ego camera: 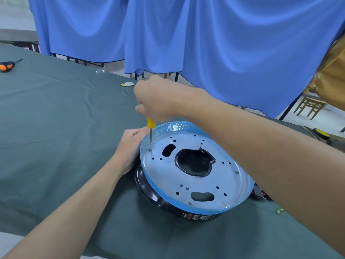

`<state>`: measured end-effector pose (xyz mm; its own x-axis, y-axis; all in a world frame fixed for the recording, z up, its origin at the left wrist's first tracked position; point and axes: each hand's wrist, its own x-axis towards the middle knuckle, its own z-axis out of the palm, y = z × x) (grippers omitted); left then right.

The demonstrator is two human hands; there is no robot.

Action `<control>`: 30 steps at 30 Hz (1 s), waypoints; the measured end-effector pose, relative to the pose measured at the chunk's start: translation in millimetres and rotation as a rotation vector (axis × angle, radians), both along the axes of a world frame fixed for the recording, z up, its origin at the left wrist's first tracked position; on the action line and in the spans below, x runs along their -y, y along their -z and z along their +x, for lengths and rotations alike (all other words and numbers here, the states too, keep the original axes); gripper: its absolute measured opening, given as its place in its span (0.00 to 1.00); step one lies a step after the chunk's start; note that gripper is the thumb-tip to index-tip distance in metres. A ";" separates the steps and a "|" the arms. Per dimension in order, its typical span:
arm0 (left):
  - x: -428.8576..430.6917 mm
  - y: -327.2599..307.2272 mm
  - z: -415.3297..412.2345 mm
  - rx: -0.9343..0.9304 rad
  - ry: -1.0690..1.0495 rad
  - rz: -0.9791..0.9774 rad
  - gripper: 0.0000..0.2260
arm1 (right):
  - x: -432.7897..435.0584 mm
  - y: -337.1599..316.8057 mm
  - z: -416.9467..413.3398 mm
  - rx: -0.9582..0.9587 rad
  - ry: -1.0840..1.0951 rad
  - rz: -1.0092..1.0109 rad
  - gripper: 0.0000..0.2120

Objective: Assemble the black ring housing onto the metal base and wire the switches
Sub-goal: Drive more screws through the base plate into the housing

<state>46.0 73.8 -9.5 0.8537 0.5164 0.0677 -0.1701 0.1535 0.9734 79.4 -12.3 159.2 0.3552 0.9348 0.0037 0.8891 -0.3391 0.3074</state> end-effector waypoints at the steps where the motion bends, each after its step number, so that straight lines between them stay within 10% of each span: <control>1: 0.0 0.3 -0.3 -0.003 -0.008 0.000 0.23 | 0.8 0.7 1.5 -0.018 0.025 0.000 0.15; 6: 0.4 0.3 0.7 0.016 -0.002 0.007 0.24 | 9.9 -14.6 0.8 -0.278 0.022 -0.117 0.17; 11: 0.5 -1.0 1.2 0.000 -0.030 0.019 0.25 | 3.0 1.1 4.3 -0.009 -0.020 0.039 0.14; 30: -1.0 1.8 1.5 0.013 -0.019 0.022 0.24 | -1.7 0.7 0.5 -0.007 -0.059 -0.011 0.05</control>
